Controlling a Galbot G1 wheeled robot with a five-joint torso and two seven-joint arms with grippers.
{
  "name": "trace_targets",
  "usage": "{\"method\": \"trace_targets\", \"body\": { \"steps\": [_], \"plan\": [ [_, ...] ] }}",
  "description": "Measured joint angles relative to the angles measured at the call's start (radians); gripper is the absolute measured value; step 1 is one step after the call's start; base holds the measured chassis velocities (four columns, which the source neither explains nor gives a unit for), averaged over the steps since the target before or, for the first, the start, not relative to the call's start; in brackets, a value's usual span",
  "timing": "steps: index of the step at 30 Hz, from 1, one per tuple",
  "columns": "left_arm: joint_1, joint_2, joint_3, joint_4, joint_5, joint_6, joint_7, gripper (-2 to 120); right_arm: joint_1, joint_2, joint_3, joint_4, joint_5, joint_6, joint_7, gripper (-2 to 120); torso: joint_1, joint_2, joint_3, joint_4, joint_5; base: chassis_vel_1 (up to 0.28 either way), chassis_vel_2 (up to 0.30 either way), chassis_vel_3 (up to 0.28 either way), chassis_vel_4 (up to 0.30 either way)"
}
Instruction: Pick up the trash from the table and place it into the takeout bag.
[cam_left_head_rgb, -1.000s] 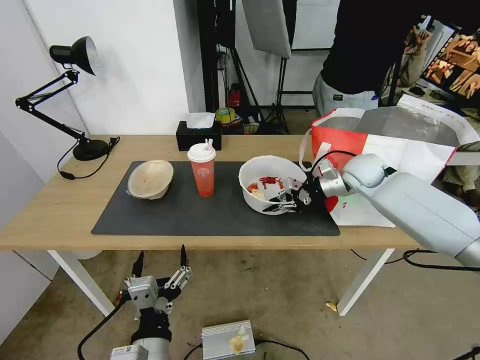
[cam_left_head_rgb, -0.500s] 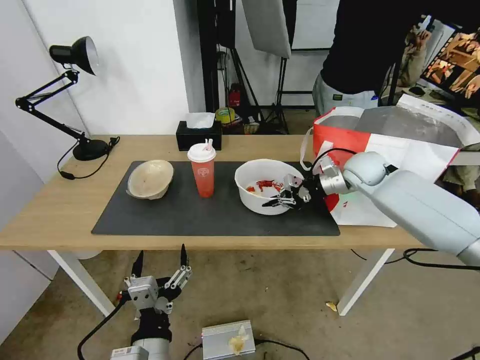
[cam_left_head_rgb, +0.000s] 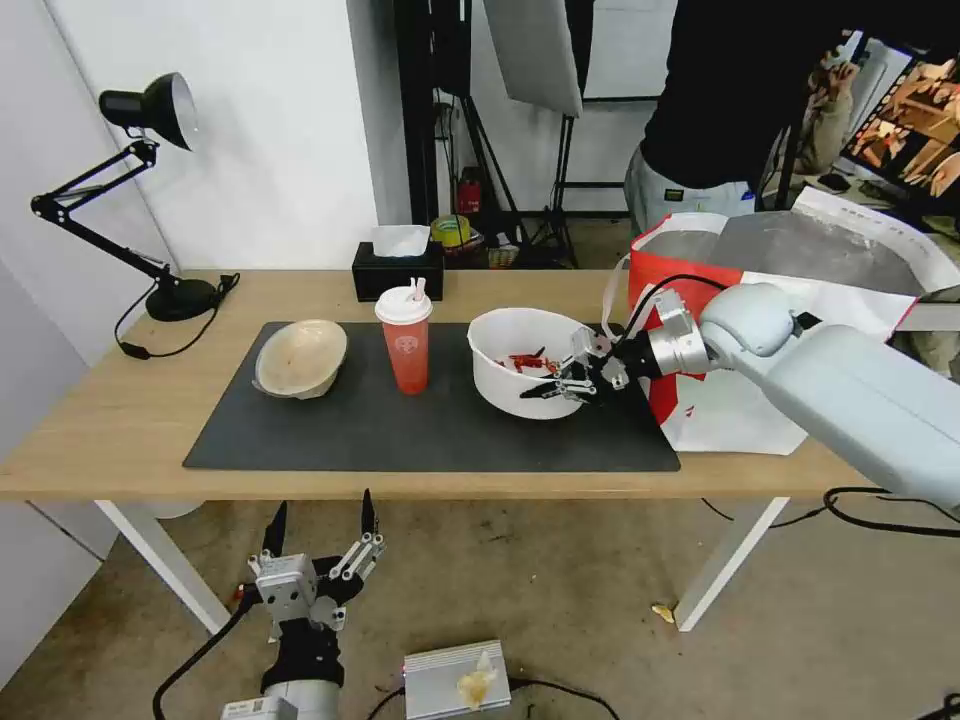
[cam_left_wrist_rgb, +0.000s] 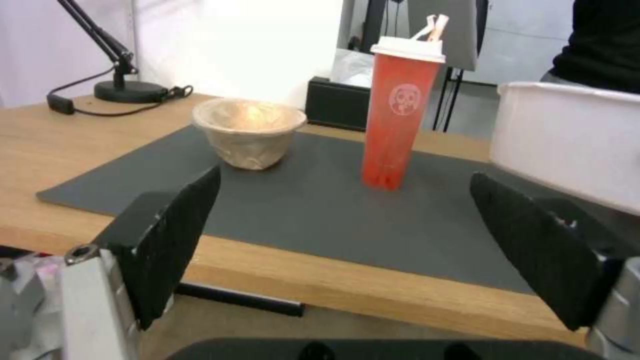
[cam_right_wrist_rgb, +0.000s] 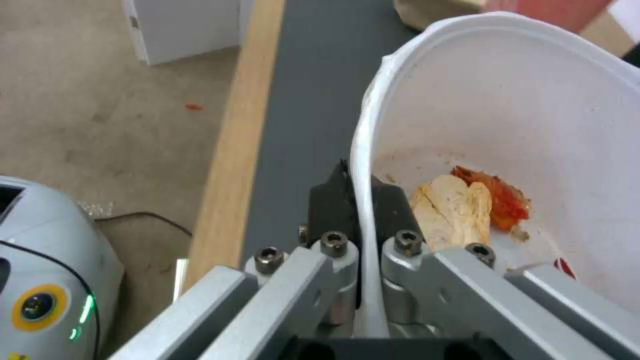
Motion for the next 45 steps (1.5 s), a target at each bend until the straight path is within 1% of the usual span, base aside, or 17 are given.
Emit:
{"method": "trace_targets", "body": {
  "steps": [7,15,19,30,36,45],
  "plan": [
    [-0.008,0.001,-0.003,0.004,0.001,0.000,0.000,100,-0.010,-0.027,0.015,0.062,0.019,-0.008,0.002,0,0.000,0.000,0.000,0.0001,0.0000,0.000,0.000,0.000,0.000],
    [-0.008,0.008,-0.006,0.002,0.000,-0.001,0.000,100,-0.005,-0.048,0.024,0.099,0.037,-0.018,0.003,0,0.000,0.000,0.000,0.0001,0.0000,0.000,0.000,0.000,0.000],
    [-0.008,0.012,-0.006,0.001,-0.002,-0.003,-0.001,100,-0.004,-0.070,0.048,0.144,0.058,-0.031,0.003,0,0.000,0.000,0.000,0.0001,0.0000,0.000,0.000,0.000,0.000],
    [-0.012,0.017,-0.003,0.001,-0.003,-0.004,-0.001,100,-0.005,-0.115,0.085,0.206,0.090,-0.039,0.007,0,0.000,0.000,0.000,0.0001,0.0000,0.000,0.000,0.000,0.000],
    [-0.010,0.018,0.002,0.001,-0.001,-0.005,-0.001,100,0.000,-0.145,0.115,0.254,0.132,-0.046,0.026,0,0.000,0.000,0.000,0.0001,-0.0001,0.000,0.000,0.000,0.000],
    [-0.010,0.019,0.005,0.000,0.001,-0.007,-0.002,100,0.018,-0.177,0.134,0.266,0.172,-0.050,0.038,0,0.000,0.000,0.000,0.0000,0.0000,0.000,0.000,0.000,0.000]
  ]
}}
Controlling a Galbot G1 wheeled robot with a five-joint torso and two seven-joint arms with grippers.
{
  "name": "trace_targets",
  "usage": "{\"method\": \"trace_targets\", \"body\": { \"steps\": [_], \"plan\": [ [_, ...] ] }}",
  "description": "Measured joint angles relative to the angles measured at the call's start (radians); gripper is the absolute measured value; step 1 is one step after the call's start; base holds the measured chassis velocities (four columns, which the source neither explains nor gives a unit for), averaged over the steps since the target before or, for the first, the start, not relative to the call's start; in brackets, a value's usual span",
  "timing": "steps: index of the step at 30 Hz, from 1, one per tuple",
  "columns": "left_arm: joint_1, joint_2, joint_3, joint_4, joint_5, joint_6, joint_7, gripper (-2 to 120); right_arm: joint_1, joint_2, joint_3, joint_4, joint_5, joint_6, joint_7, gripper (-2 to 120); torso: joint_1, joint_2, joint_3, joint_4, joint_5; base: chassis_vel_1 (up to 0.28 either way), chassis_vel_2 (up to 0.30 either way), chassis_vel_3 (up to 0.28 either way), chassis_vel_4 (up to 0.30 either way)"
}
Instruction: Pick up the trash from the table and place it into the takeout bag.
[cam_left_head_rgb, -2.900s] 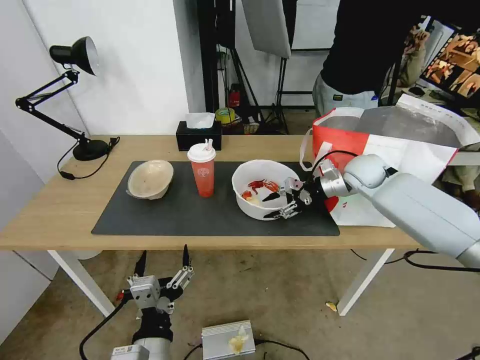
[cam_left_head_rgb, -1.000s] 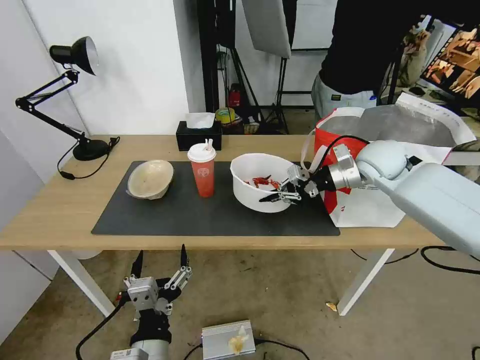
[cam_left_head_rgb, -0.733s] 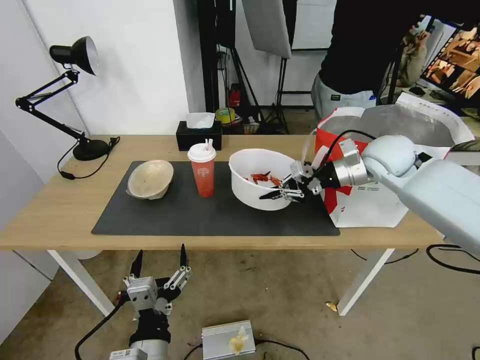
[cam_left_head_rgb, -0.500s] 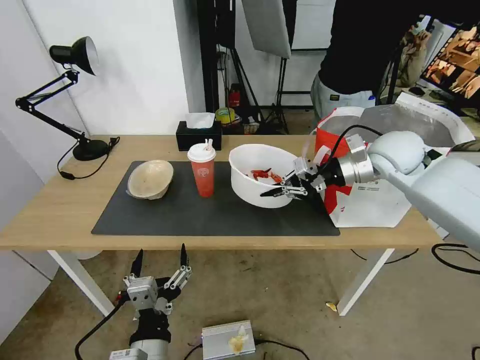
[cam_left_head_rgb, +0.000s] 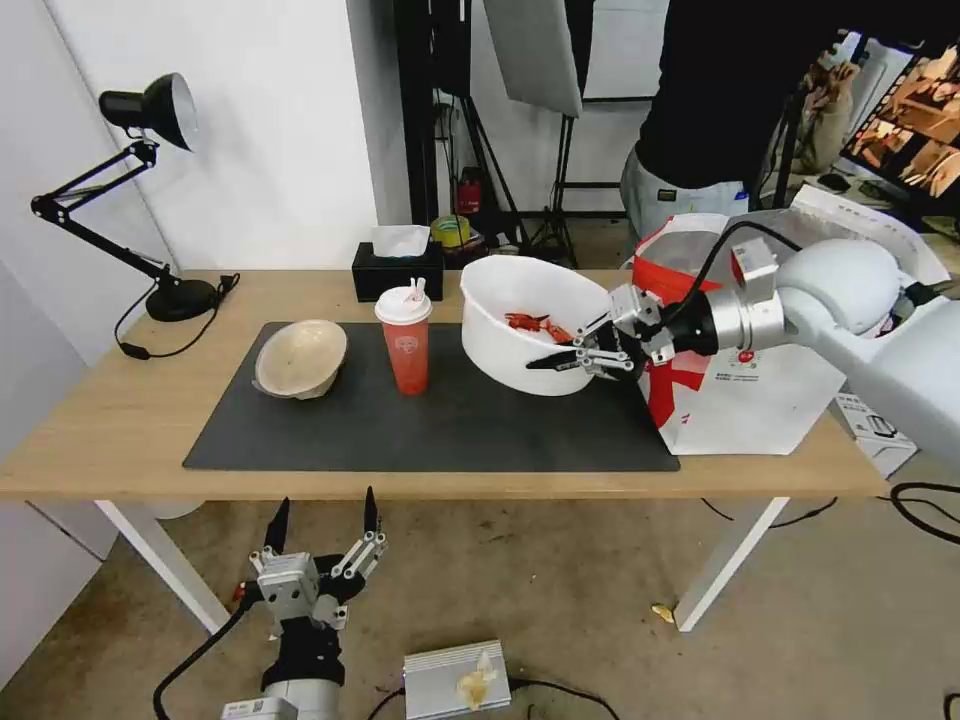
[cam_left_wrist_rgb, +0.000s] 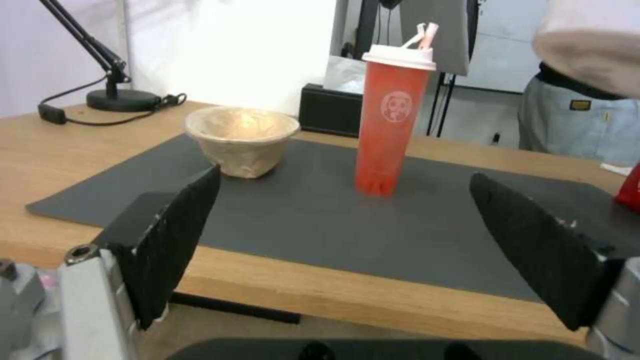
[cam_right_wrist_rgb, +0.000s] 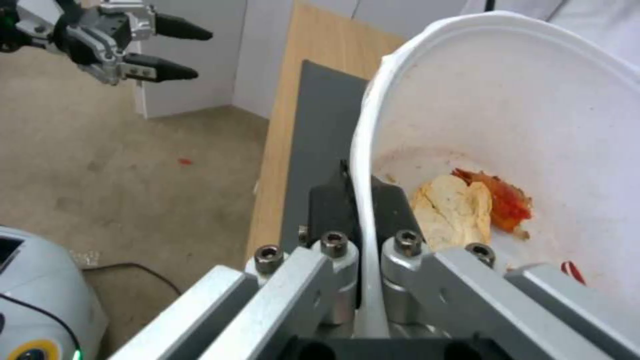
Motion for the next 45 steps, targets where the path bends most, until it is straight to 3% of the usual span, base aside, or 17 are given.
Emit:
{"method": "trace_targets", "body": {
  "steps": [26,45],
  "plan": [
    [0.065,-0.018,0.011,-0.038,0.059,-0.034,0.001,100,0.087,-0.059,0.105,-0.051,0.109,0.002,0.015,0,0.000,0.000,0.000,0.0000,0.0001,0.000,0.000,0.000,0.000],
    [0.059,-0.010,0.008,-0.038,0.056,-0.029,0.002,100,0.156,-0.021,0.120,-0.195,0.078,0.040,0.023,0,0.000,0.000,0.000,0.0001,0.0000,0.000,0.000,0.000,0.000]
  ]
}}
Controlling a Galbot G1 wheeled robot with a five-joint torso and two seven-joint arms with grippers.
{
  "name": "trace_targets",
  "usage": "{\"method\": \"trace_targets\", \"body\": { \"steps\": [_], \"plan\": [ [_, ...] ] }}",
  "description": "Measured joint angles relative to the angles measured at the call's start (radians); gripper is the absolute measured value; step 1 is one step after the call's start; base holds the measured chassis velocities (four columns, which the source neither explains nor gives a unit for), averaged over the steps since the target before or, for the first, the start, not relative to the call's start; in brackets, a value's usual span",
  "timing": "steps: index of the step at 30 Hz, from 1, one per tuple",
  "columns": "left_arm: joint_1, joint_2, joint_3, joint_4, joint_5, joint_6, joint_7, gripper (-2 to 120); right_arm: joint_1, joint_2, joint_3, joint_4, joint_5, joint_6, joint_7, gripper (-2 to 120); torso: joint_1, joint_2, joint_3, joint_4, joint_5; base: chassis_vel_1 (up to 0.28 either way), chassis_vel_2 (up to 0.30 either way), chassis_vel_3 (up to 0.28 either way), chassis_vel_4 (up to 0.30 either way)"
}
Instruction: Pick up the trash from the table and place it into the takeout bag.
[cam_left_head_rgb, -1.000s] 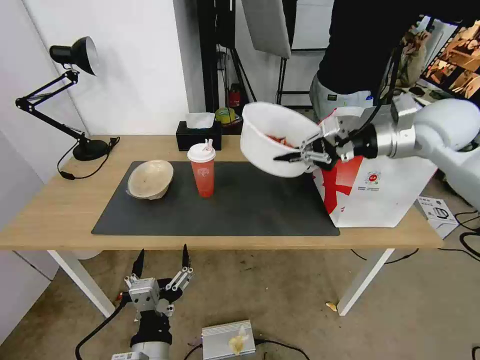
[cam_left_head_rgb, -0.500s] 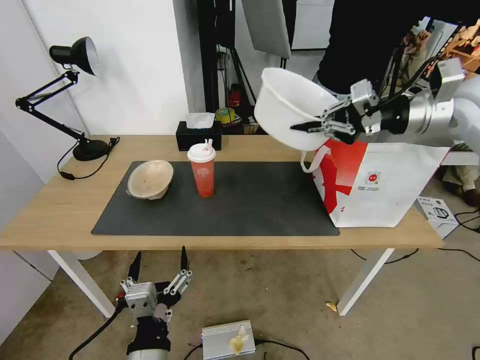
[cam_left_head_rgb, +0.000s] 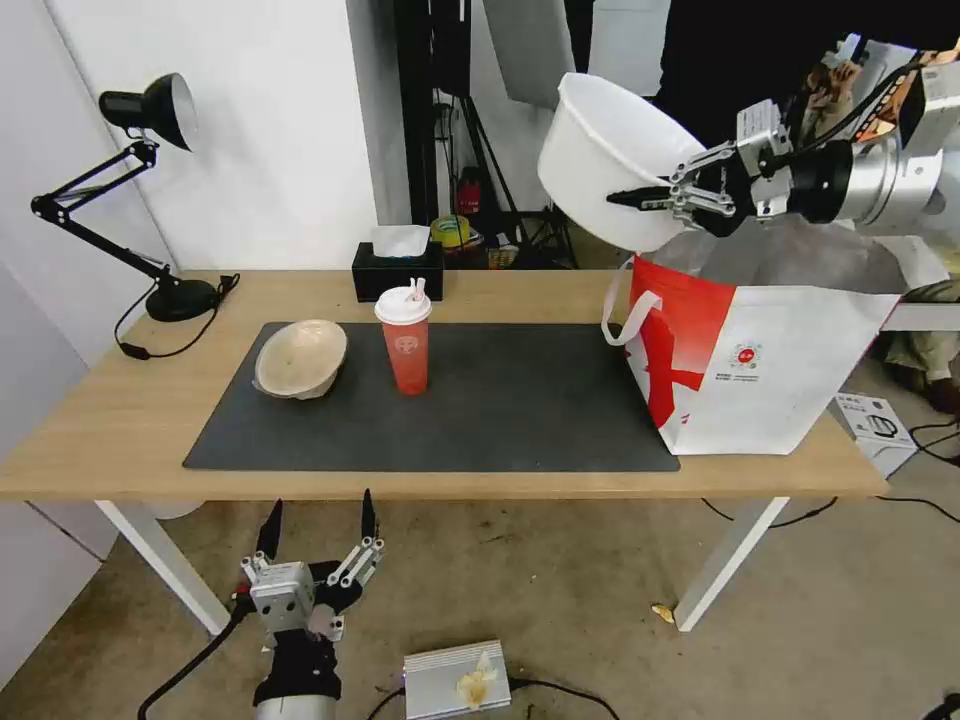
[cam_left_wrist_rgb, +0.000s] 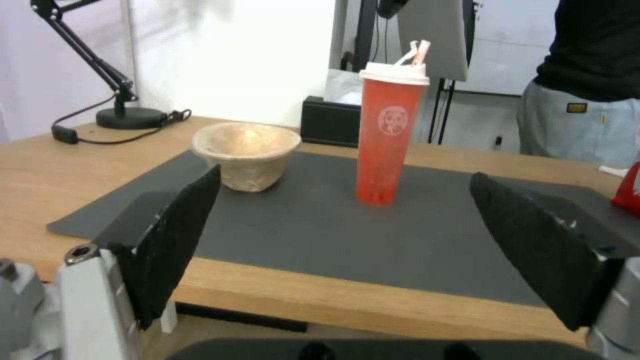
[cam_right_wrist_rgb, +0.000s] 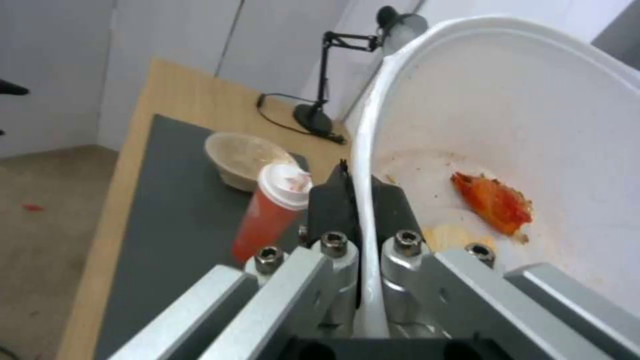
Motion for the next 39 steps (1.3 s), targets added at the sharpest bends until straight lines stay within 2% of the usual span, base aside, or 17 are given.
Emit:
{"method": "trace_targets", "body": {
  "steps": [13,25,39],
  "plan": [
    [-0.001,0.004,0.000,0.007,-0.004,0.002,0.000,100,-0.059,-0.008,0.059,-0.056,-0.044,0.023,-0.001,0,0.000,0.000,0.000,0.0000,0.0000,0.000,0.000,0.000,0.000],
    [-0.014,0.016,0.000,0.022,-0.008,0.003,0.000,100,-0.184,-0.021,0.131,-0.179,-0.097,0.052,-0.004,0,0.000,0.000,0.000,-0.0001,0.0000,0.000,0.000,0.000,0.000],
    [-0.013,0.028,0.000,0.021,-0.024,0.002,-0.004,100,-0.282,-0.019,0.203,-0.216,-0.108,0.060,-0.003,0,0.000,0.000,0.000,0.0000,0.0000,0.000,0.000,0.000,0.000]
  ]
}}
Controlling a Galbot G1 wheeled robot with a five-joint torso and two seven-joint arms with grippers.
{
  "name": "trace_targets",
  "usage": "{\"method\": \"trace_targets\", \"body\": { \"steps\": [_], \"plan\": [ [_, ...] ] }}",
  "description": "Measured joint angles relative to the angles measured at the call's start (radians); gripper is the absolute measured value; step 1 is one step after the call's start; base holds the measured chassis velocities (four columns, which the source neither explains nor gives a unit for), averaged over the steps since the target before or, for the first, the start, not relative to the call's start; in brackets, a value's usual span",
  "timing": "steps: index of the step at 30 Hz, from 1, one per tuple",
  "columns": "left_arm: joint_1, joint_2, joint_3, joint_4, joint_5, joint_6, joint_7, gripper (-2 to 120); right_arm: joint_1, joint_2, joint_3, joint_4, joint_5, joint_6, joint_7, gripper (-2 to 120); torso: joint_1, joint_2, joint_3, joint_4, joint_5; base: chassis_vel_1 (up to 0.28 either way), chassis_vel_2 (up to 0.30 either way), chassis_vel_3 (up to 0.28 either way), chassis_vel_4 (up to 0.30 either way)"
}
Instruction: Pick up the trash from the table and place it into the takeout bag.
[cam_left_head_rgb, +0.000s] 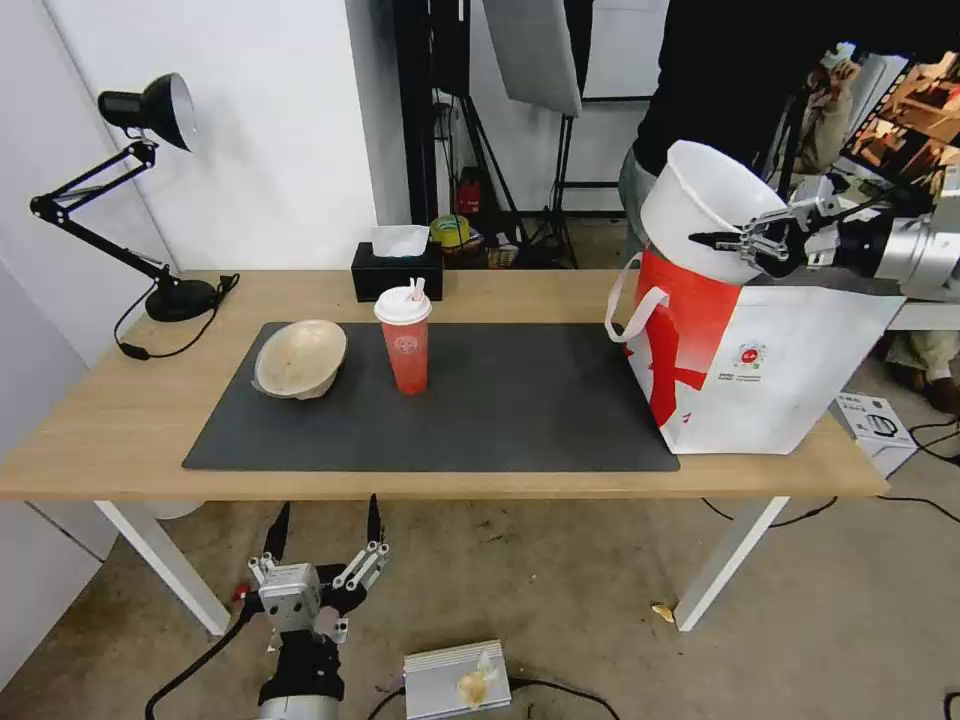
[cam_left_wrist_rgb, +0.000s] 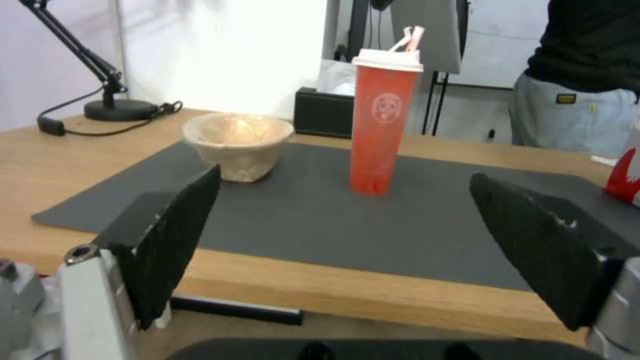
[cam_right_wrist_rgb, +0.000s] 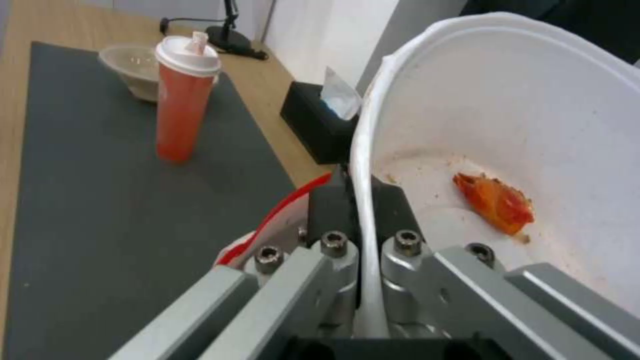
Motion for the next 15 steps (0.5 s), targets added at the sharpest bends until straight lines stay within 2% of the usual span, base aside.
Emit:
{"method": "trace_targets", "body": {
  "steps": [15],
  "plan": [
    [0.008,-0.005,0.017,0.004,-0.001,0.003,-0.003,100,-0.103,-0.005,0.079,0.033,0.080,-0.007,0.047,0,0.000,0.000,0.000,-0.0001,0.0000,0.000,0.000,0.000,0.000]
  ]
}}
